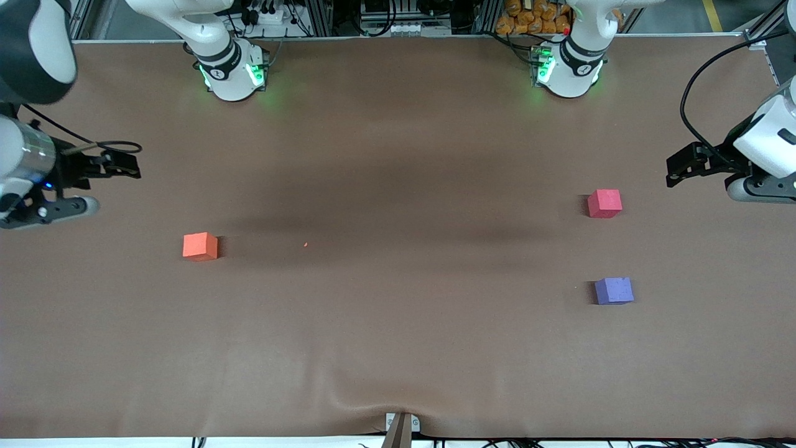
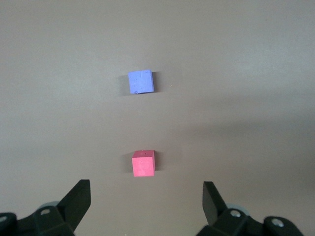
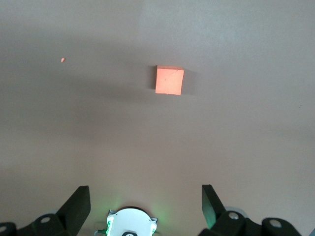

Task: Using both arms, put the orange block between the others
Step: 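Lower the right gripper over the orange cube and close on it, then lift the orange cube with the right gripper and carry it toward the table middle, then lower the orange cube and open the right gripper while the left gripper approaches, then withdraw the right gripper while the left gripper reaches the orange cube, then lower the left gripper onto the orange cube and close on it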

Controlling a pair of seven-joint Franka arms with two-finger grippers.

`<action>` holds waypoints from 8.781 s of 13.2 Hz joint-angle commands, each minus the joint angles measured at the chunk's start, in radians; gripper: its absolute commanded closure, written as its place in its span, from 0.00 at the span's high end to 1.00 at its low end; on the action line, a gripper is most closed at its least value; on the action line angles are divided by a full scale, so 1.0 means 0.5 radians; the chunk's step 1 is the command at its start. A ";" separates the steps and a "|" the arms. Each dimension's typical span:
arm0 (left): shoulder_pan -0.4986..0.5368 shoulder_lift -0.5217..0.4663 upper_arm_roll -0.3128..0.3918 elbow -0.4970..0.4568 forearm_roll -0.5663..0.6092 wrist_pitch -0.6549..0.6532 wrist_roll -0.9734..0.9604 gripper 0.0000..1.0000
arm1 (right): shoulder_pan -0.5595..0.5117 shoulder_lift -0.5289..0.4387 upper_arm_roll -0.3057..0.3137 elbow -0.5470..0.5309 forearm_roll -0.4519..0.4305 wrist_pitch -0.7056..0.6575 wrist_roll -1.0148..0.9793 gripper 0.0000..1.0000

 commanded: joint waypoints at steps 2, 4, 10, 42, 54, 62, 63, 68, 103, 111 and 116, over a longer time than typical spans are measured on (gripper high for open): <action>0.017 -0.025 -0.002 0.002 -0.045 -0.012 -0.001 1.00 | -0.041 0.061 -0.005 0.012 0.062 -0.011 -0.011 1.00; 0.020 -0.025 0.002 0.002 -0.045 -0.012 -0.001 1.00 | -0.020 0.086 -0.005 0.015 0.062 -0.002 -0.011 1.00; 0.020 -0.025 0.005 0.002 -0.045 -0.012 -0.001 1.00 | 0.023 0.331 -0.005 0.018 0.065 0.022 0.023 1.00; 0.035 -0.022 0.005 0.002 -0.045 -0.012 0.002 1.00 | -0.090 1.166 -0.014 -0.089 0.050 0.753 0.026 0.68; 0.038 -0.019 0.008 0.002 -0.045 -0.012 0.002 1.00 | 0.425 0.954 -0.005 -0.062 0.573 0.747 0.495 0.52; 0.054 -0.016 0.005 0.002 -0.048 -0.009 0.005 1.00 | 0.879 1.037 -0.008 -0.058 0.915 0.943 0.633 0.57; 0.054 -0.016 0.005 0.002 -0.045 -0.009 0.002 1.00 | 0.922 1.053 -0.008 -0.058 0.912 0.970 0.636 0.57; 0.041 -0.010 -0.001 0.002 -0.017 -0.009 -0.001 1.00 | 1.072 1.102 -0.011 -0.058 0.915 1.044 0.946 0.58; -1.618 1.515 0.023 0.352 -0.020 1.499 -1.971 1.00 | -0.234 -0.172 0.023 0.052 -0.058 0.155 0.222 1.00; -1.909 1.622 0.210 0.358 -0.002 1.641 -2.008 1.00 | -0.176 -0.150 0.023 0.052 -0.045 0.139 0.238 1.00; -1.950 1.687 0.247 0.368 -0.005 1.702 -2.166 0.92 | -0.185 -0.129 0.020 0.052 -0.039 0.158 0.238 1.00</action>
